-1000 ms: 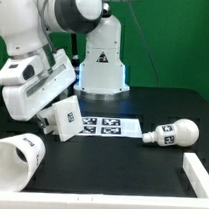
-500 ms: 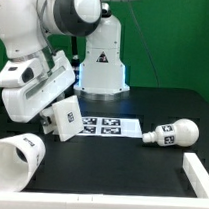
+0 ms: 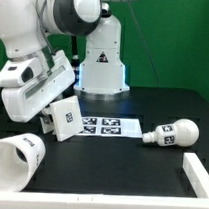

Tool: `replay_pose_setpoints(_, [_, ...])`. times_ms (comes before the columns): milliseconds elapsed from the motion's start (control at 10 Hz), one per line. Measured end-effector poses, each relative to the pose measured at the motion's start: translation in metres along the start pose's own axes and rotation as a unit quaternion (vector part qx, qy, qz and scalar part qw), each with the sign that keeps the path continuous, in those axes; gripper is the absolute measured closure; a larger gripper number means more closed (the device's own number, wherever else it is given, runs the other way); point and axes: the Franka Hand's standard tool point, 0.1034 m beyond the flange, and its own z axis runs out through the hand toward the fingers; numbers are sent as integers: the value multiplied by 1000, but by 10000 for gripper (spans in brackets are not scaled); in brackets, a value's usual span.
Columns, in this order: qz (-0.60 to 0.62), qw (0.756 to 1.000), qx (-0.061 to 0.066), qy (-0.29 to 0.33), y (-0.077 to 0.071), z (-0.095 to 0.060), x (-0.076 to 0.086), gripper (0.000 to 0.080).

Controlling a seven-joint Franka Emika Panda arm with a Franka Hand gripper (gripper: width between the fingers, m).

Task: Assemble lamp

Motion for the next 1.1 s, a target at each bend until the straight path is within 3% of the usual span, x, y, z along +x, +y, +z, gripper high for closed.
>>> replay_pose_setpoints(200, [-12, 1000, -6, -3, 3, -8, 6, 507])
replay_pose_setpoints(500, [-89, 996, -13, -10, 11, -35, 23, 507])
replay_pose_setpoints(1100, [-183, 983, -8, -20, 11, -34, 20, 548])
